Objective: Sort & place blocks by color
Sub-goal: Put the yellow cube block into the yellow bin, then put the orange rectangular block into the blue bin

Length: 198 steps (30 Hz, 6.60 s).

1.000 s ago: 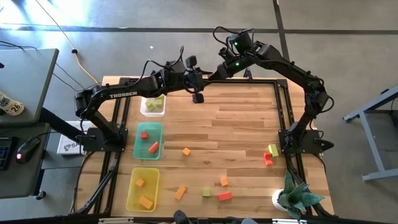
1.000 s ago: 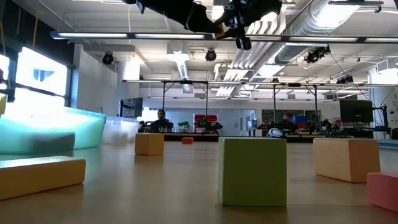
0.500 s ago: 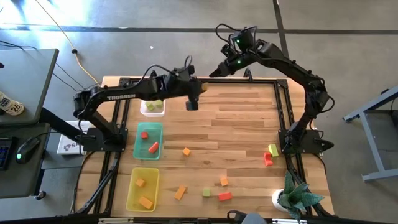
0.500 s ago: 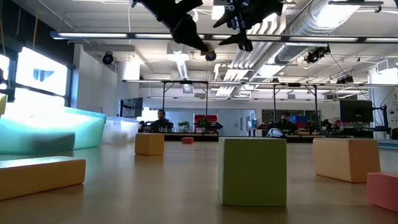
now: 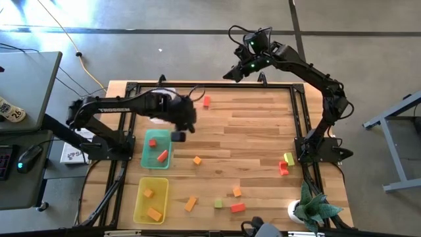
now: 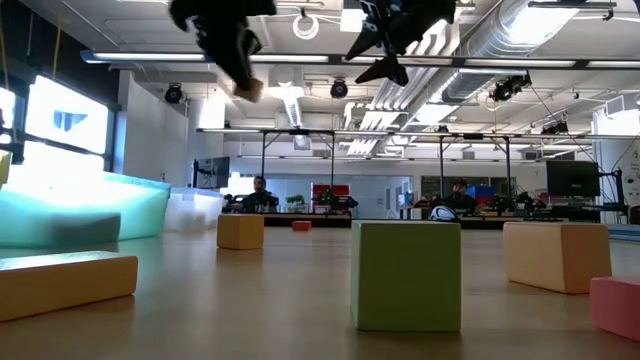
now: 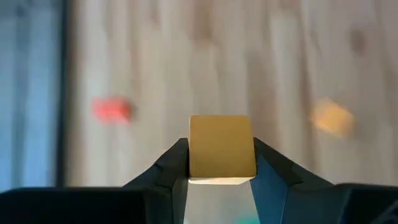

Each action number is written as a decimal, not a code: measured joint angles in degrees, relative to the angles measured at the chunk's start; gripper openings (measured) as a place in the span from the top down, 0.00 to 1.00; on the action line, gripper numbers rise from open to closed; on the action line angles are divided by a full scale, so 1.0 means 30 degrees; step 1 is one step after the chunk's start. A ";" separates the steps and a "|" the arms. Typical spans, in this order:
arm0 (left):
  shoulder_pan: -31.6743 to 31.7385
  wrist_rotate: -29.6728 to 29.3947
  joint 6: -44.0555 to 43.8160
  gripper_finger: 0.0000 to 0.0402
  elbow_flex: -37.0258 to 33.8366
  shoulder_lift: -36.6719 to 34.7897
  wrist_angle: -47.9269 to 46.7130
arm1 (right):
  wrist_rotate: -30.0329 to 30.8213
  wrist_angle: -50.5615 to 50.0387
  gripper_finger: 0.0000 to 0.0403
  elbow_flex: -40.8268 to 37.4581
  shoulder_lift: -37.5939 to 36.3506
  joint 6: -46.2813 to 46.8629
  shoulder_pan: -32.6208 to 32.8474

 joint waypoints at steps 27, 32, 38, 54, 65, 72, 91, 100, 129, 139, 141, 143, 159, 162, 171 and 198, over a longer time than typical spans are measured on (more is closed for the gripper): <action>-1.4453 0.5649 -2.0387 0.73 -0.3270 -0.0736 -0.1613 | 0.2062 0.0046 0.41 0.0007 -0.0007 -0.3220 0.0000; -1.5405 0.5563 -2.2787 0.72 -0.4694 -0.0728 0.0464 | 0.2062 0.0050 0.41 0.0007 -0.0007 -0.3278 0.0000; -1.5414 0.6277 -2.4179 0.67 -0.5621 -0.0721 0.0768 | 0.2065 0.0019 0.41 0.0015 -0.0007 -0.3279 0.0000; -1.4471 0.6412 -2.3217 0.50 -0.5670 -0.0721 0.0632 | 0.1965 -0.3431 0.41 0.0029 -0.0007 -0.3839 0.0107; -1.2348 0.3326 -1.8213 0.51 -0.5670 -0.0994 0.0715 | 0.1879 -0.8195 0.41 0.0029 -0.0007 -0.4492 0.2198; -1.1016 0.1360 -1.4367 0.51 -0.5670 -0.0969 0.0671 | 0.1858 -0.8324 0.41 0.0029 -0.0007 -0.2604 0.4432; -0.9877 -0.0071 -1.1657 0.51 -0.5670 -0.0969 0.1239 | 0.2907 -1.0709 0.41 0.0029 -0.0007 0.0584 1.2836; -0.9877 -0.0063 -1.1134 0.51 -0.5670 -0.0969 0.1229 | 0.4979 -1.0435 0.41 0.0029 0.0246 0.1609 1.7231; -0.9877 -0.0063 -1.0675 0.51 -0.5670 -0.0969 0.1214 | 0.8939 -0.5581 0.41 0.0007 0.5611 0.2900 2.4367; -0.9877 -0.0063 -1.0675 0.51 -0.5670 -0.0969 0.1214 | 0.8036 -0.5474 0.41 0.0007 0.7636 0.3243 2.4917; -0.9877 -0.0063 -1.0675 0.51 -0.5670 -0.0969 0.1221 | 0.8054 -0.5447 0.41 0.0007 0.7932 0.3228 2.4912; -0.9877 -0.0069 -1.0675 0.51 -0.5670 -0.0969 0.1222 | 0.8179 -0.5314 0.41 0.0007 0.8330 0.3239 2.4895; -0.9877 -0.0075 -1.0672 0.51 -0.5670 -0.0969 0.1220 | 0.8074 -0.4895 0.41 -0.0017 1.0163 0.4026 2.4917; -0.9877 -0.0078 -1.0668 0.51 -0.5670 -0.0969 0.1222 | 0.8240 -0.4538 0.41 -0.0402 1.0170 0.4535 2.4917; -0.9884 -0.0078 -1.0668 0.51 -0.5670 -0.0969 0.1214 | 0.7715 -0.4125 0.43 -0.1639 1.0101 0.5528 2.4910; -0.9488 0.0022 -1.2336 0.51 -0.5670 -0.0969 0.1312 | 0.8655 -0.5804 0.78 0.1468 1.0200 0.4392 2.3770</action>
